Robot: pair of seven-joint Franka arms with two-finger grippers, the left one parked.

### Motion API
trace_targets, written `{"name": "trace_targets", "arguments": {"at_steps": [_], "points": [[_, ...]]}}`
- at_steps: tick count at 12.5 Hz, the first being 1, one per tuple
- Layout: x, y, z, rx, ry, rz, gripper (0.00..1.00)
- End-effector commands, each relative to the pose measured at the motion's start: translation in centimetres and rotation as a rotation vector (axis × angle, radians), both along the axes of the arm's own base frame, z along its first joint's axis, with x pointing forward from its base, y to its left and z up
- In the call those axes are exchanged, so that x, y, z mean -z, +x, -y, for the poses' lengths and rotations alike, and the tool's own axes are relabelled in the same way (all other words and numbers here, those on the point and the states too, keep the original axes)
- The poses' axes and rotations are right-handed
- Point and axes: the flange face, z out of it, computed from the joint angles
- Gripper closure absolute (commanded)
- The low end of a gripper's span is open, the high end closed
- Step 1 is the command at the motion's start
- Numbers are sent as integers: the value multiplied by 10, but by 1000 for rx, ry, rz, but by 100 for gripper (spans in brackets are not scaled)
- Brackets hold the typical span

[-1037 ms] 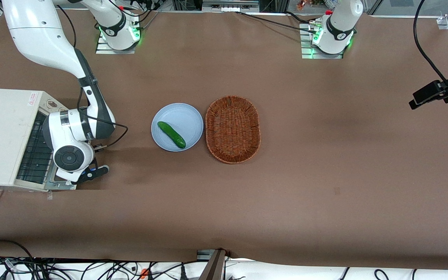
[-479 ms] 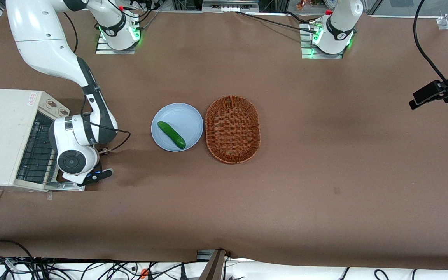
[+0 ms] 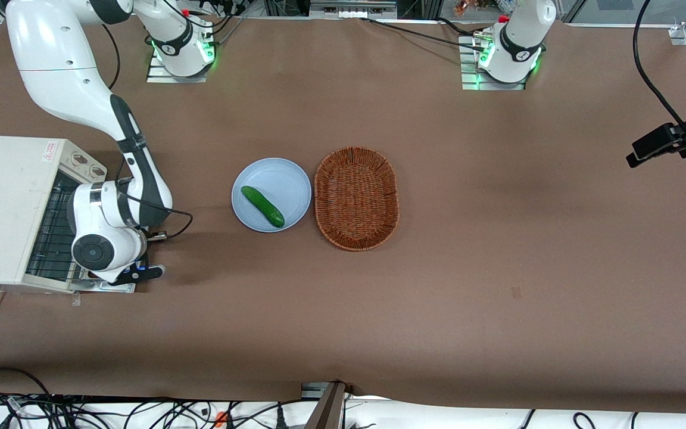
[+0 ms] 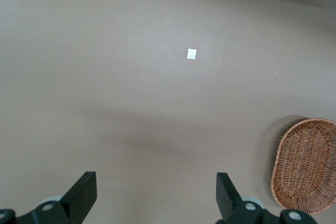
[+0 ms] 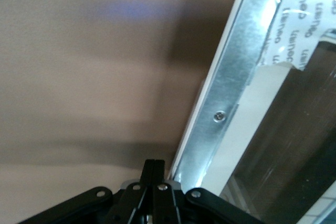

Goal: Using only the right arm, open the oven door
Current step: 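Pull the handle with the right gripper, swinging the door down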

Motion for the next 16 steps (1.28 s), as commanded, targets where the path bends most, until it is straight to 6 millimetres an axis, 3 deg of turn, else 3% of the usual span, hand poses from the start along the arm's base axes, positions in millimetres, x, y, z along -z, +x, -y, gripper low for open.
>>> {"name": "trace_targets", "arguments": {"at_steps": [1, 6, 10, 13, 15, 16], "points": [[1, -13, 23, 121, -18, -53, 100], [-2, -13, -17, 245, 16, -42, 100], [-25, -7, -30, 276, 33, -77, 100], [-63, 3, -28, 261, 46, -78, 100], [-109, 6, -28, 194, 89, -44, 100], [-135, 4, -28, 169, 104, -30, 93]]}}
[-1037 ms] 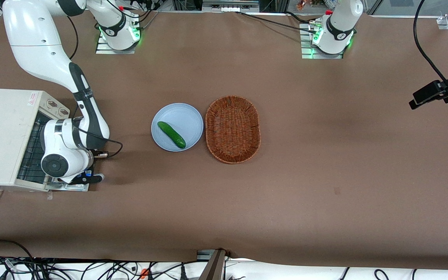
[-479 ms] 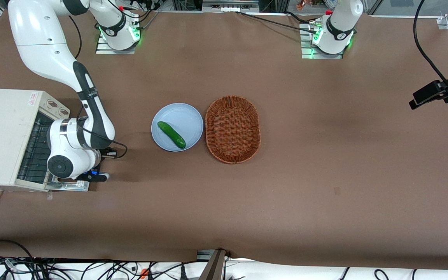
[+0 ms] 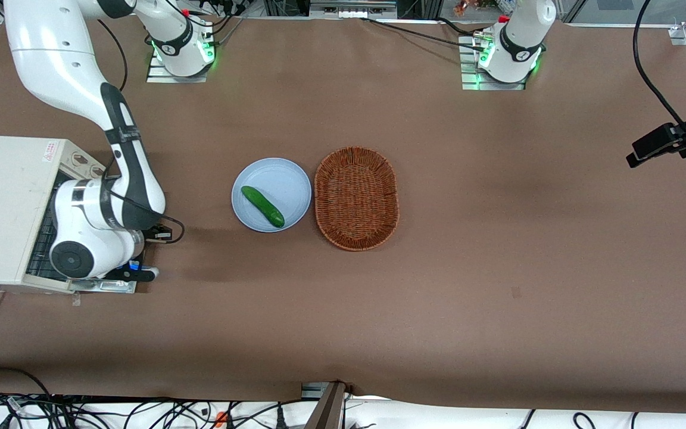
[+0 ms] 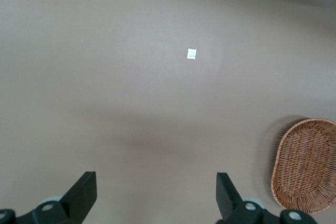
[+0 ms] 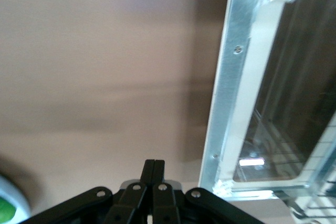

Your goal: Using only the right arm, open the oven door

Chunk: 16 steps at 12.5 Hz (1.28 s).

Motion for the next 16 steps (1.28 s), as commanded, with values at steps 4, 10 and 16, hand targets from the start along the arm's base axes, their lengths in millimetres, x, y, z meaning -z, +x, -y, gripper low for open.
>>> {"name": "trace_targets", "arguments": {"at_steps": [4, 10, 16], "points": [[-145, -23, 9, -152, 100, 56, 41], [-253, -67, 60, -186, 132, 71, 0], [-320, -107, 87, -136, 138, 132, 0]]}}
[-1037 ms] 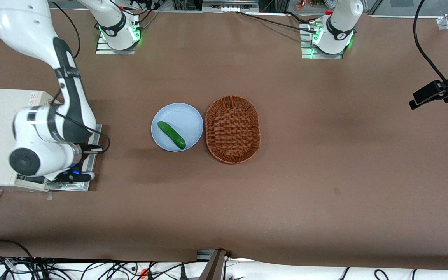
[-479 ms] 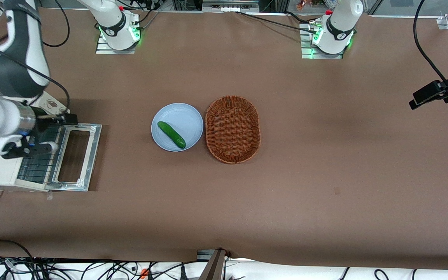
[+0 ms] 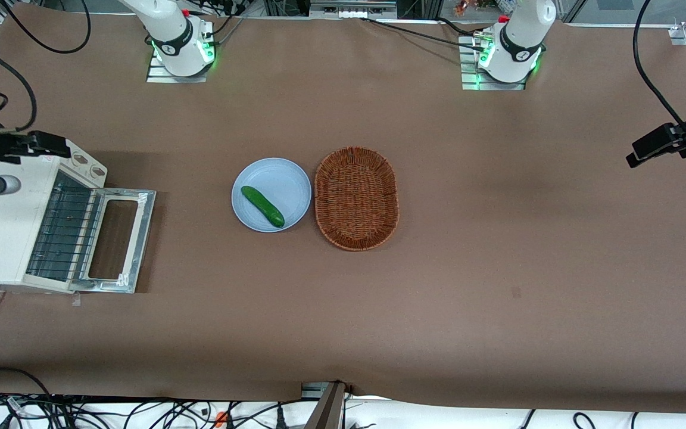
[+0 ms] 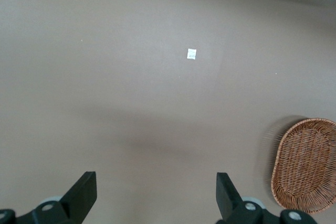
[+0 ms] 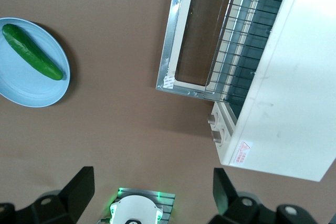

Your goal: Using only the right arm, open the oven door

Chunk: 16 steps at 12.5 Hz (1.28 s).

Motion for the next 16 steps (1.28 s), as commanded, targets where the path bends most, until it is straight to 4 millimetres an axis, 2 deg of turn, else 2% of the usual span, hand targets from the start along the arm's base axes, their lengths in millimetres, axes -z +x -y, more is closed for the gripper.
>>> {"name": "trace_targets", "arguments": {"at_steps": [1, 5, 9, 16], "points": [[-22, -26, 12, 22, 33, 16, 0], [-48, -49, 10, 79, 30, 31, 0], [-59, -60, 10, 84, 29, 50, 0], [-80, -61, 16, 80, -21, 96, 0]]}}
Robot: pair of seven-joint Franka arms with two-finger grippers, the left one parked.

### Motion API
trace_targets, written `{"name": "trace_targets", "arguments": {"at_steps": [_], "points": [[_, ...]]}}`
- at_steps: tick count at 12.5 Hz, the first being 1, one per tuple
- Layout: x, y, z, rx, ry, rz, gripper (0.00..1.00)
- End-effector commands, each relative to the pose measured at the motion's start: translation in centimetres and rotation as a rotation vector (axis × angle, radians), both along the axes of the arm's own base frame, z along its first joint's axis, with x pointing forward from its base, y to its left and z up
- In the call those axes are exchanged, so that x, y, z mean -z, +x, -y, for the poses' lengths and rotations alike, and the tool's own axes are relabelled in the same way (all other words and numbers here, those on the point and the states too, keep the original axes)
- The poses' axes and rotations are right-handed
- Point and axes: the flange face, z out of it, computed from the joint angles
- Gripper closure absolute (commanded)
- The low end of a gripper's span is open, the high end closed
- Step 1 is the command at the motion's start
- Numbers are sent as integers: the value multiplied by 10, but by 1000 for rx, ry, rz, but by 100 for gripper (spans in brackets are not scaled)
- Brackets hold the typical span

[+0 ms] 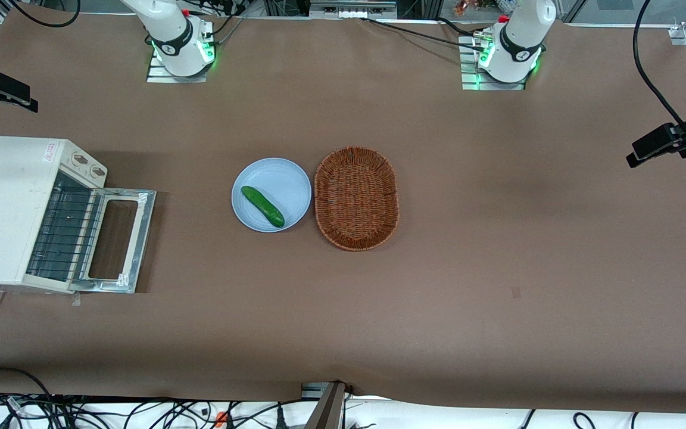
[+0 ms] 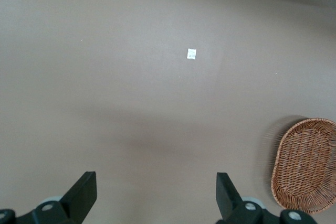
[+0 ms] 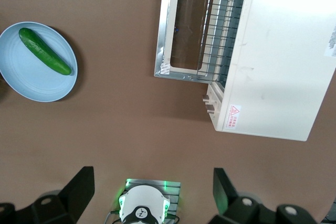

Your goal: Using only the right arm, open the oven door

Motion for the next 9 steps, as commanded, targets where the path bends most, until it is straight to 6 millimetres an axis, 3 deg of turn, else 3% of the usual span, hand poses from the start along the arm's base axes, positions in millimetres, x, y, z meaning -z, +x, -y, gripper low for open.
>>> {"name": "trace_targets", "arguments": {"at_steps": [1, 9], "points": [[-9, -4, -2, 8, -15, 19, 0], [-7, -3, -3, 8, -3, 15, 0]]}}
